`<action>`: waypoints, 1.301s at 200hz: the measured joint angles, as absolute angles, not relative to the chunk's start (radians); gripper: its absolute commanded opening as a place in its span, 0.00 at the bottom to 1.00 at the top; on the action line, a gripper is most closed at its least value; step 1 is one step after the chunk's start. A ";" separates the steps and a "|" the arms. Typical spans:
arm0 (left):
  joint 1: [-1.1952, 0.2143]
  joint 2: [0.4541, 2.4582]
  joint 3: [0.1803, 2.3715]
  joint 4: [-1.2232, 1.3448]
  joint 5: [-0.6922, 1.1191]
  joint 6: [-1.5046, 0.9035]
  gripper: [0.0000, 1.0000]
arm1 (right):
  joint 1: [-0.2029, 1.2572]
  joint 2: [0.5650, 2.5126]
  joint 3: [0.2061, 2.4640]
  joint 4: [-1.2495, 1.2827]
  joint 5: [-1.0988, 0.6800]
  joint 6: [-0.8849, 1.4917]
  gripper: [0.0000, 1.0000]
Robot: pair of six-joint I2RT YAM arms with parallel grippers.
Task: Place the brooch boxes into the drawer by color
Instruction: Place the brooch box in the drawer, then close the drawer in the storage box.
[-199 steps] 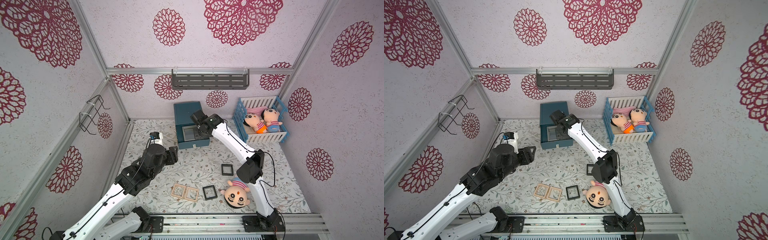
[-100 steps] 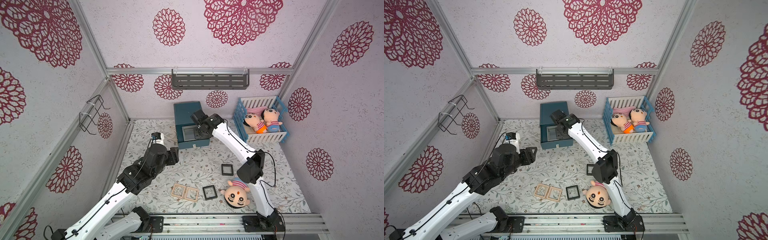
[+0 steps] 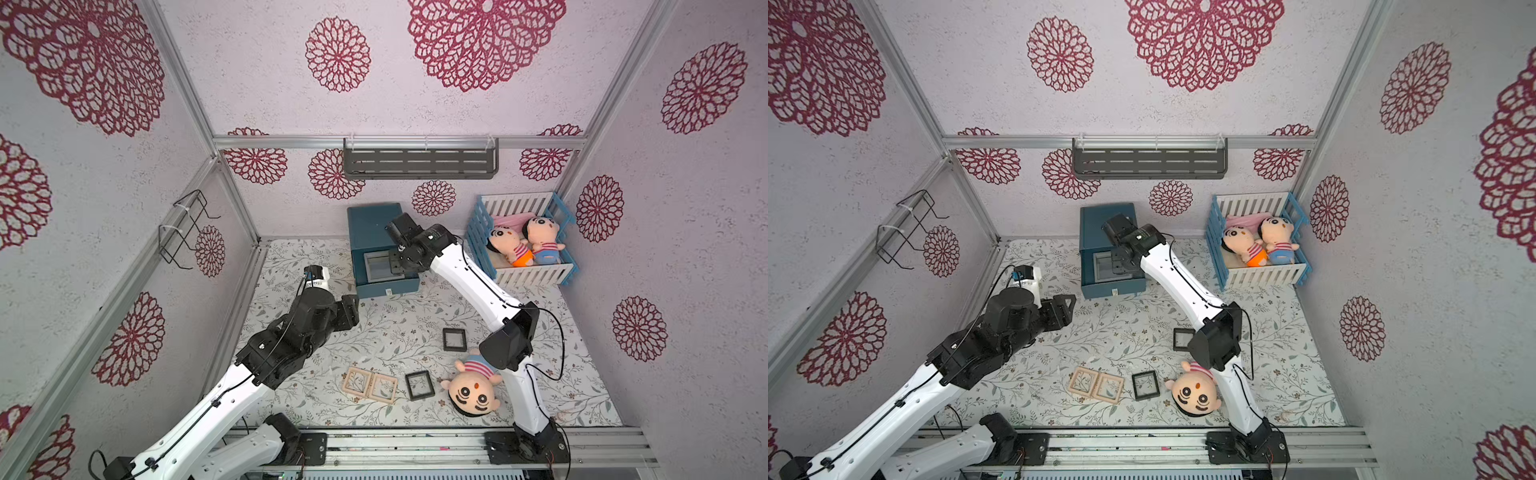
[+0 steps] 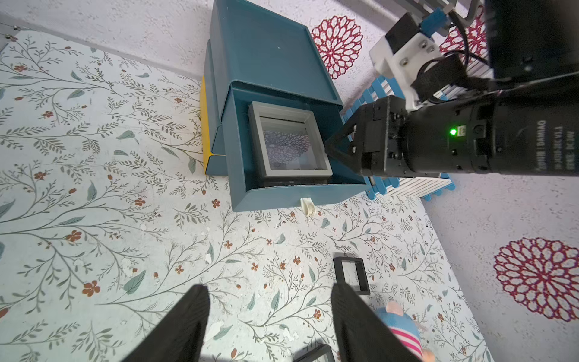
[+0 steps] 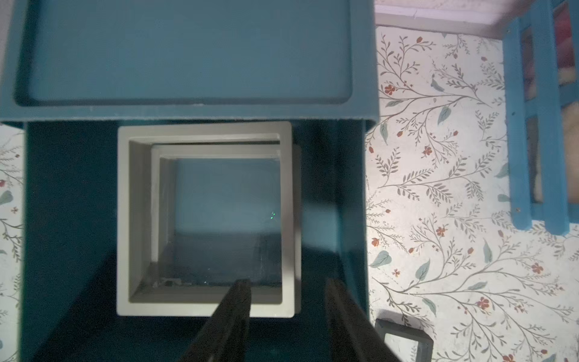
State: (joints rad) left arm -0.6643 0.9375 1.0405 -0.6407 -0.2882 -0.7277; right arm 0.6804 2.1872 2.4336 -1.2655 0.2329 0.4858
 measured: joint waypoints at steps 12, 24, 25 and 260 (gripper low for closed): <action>-0.638 0.937 1.040 -0.640 -0.266 -0.731 0.69 | 0.680 2.177 2.432 -1.257 0.222 0.494 0.45; -0.595 0.940 1.040 -0.639 -0.236 -0.735 0.70 | 0.681 2.159 2.424 -1.245 0.209 0.507 0.45; -0.592 0.940 1.040 -0.639 -0.236 -0.735 0.70 | 0.681 2.156 2.422 -1.243 0.208 0.509 0.45; -0.121 1.773 1.574 -0.520 0.334 -0.818 0.75 | 0.663 1.441 1.135 -0.284 -0.290 1.089 0.45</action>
